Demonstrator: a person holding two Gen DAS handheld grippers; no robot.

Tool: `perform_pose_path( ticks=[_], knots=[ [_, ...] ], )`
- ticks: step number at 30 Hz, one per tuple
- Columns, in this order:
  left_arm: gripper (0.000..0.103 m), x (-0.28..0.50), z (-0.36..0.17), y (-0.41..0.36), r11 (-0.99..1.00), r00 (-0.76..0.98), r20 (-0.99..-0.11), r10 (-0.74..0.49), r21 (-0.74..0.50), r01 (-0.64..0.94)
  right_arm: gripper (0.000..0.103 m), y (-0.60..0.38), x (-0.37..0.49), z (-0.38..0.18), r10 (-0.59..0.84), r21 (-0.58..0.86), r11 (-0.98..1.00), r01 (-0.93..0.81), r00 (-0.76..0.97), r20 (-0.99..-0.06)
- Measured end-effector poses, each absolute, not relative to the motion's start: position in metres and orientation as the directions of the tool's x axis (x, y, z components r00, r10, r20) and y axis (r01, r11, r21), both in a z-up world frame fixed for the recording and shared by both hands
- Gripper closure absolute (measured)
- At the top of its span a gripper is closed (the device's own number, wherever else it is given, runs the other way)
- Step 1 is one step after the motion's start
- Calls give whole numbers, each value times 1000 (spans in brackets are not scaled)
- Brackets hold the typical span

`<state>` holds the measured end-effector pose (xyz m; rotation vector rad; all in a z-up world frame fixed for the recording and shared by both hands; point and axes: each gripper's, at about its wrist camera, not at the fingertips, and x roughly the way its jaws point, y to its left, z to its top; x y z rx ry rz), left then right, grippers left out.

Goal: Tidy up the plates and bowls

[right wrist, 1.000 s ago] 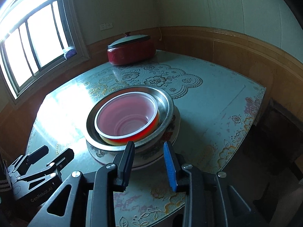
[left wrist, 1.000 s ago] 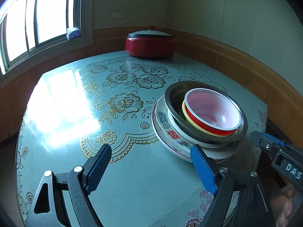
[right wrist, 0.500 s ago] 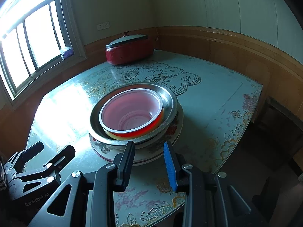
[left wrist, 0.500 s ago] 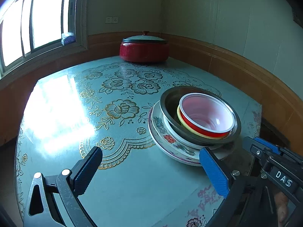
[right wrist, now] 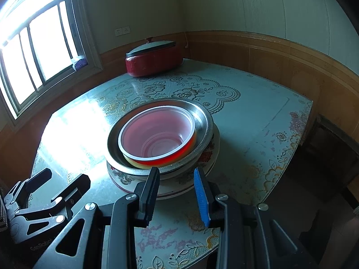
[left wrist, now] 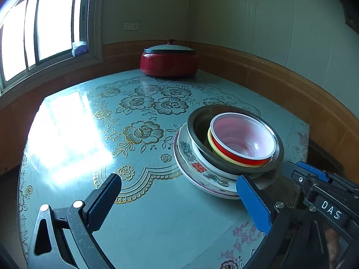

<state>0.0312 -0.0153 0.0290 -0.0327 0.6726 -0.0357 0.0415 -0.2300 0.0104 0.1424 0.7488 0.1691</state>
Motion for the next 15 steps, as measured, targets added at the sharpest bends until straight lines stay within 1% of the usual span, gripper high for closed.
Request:
perform_pose_path(
  ticks=[15],
  knots=[
    [0,28,32,-15,999,791,-612,-12,-43,-18,72,-230,45,8,221,198,973,-117,718,-660]
  ],
)
